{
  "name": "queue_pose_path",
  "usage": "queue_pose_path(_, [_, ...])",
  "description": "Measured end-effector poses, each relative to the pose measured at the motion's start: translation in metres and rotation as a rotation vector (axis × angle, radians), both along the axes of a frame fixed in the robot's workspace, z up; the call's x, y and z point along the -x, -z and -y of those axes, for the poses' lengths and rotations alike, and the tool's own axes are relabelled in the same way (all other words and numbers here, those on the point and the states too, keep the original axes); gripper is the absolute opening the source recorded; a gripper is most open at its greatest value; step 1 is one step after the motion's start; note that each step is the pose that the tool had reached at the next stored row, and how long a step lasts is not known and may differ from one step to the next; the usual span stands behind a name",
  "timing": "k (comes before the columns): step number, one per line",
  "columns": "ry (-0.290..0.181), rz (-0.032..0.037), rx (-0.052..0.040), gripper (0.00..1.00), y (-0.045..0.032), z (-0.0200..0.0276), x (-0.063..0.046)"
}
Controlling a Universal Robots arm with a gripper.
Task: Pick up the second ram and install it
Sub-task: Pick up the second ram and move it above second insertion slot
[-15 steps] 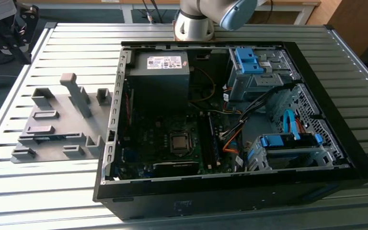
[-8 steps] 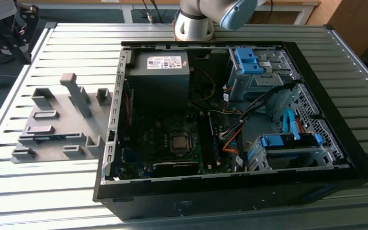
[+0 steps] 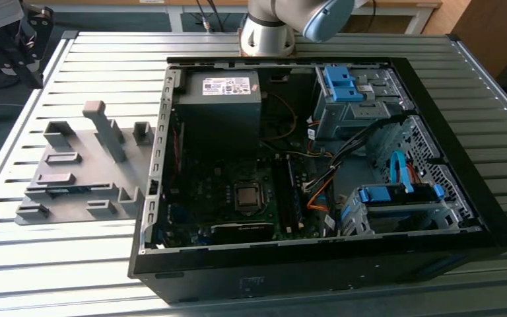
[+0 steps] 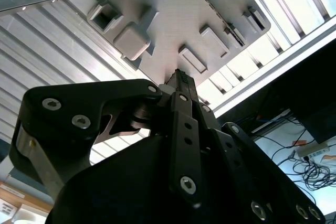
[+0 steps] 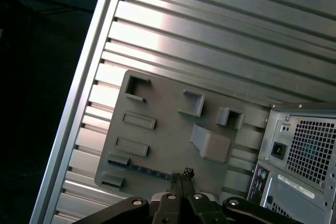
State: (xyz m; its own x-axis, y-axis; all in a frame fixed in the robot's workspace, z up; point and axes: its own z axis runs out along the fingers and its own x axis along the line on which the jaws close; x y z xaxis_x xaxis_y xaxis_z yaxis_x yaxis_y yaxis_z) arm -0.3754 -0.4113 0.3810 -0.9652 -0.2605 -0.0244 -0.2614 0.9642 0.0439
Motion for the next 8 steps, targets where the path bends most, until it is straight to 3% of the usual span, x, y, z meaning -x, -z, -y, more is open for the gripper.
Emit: queue_pose_path(8, [-0.007,0.0,0.0,0.11,0.0,0.0,0.0])
